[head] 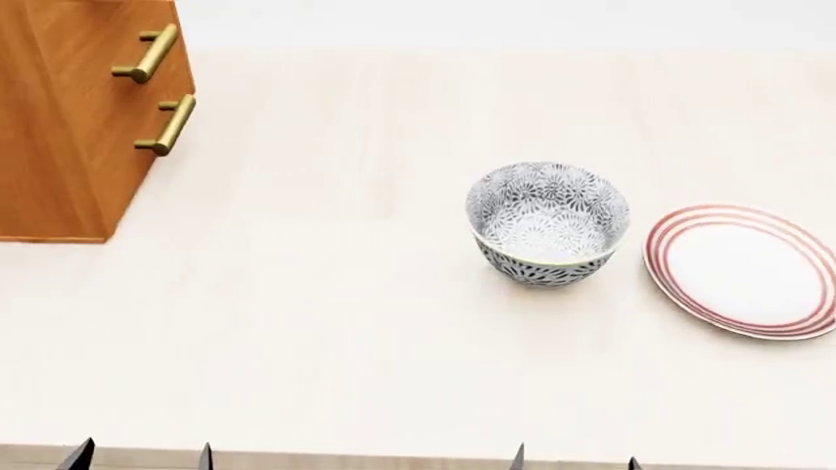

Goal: Put the bowl on top of the cabinet.

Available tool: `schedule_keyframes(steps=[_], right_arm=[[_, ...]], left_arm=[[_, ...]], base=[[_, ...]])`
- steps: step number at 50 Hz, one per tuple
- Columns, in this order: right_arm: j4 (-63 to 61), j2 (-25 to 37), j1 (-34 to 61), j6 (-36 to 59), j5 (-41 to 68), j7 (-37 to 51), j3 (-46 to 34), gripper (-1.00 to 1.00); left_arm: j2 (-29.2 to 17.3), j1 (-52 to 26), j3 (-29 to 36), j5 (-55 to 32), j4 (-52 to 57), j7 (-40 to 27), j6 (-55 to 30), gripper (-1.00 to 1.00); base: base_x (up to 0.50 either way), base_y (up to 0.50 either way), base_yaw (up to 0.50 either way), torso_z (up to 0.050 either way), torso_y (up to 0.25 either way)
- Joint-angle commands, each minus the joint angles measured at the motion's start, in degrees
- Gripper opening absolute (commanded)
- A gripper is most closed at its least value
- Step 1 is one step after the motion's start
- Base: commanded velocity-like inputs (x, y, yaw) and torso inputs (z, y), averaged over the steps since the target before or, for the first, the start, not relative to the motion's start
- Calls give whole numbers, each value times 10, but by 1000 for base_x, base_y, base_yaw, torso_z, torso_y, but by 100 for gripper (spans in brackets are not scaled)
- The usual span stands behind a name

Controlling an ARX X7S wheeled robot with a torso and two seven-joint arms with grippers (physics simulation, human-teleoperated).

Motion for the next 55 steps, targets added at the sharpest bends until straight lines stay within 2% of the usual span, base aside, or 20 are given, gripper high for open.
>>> schedule_keyframes(steps=[1,14,16,30,39,42,47,51,55], right_arm=[[1,7,1,-3,7,10,-9,100],[3,16,2,-4,12,16,-23,100],[3,16,3,1,15,19,-23,100],[-64,29,-21,35,20,38,-33,100],[-141,30,-55,61,7,78,-33,100],[-182,27,-64,109,-14,112,-34,100],[-216,32,-73,126,-11,115,-39,100],[-243,34,-97,96,22,98,-35,100],[-253,52,-114,56,17,72,-52,100]], left_arm=[[-7,-2,9,-6,-3,-9,2,100],[-13,-2,14,-11,-1,-21,2,100],[-14,-5,16,-10,2,-27,-19,100],[-24,12,28,-14,36,-32,-12,100],[-38,52,42,-9,119,-37,-29,100],[-43,63,46,-5,144,-39,-35,100],[-44,72,46,-4,167,-48,-47,100],[-48,87,42,-40,194,-34,-44,100],[-53,97,41,-30,205,-40,-22,100]], base=[[0,445,0,0,0],[0,446,0,0,0],[0,260,0,0,0],[0,0,0,0,0],[0,0,0,0,0],[0,0,0,0,0],[0,0,0,0,0],[0,0,0,0,0],[0,0,0,0,0]])
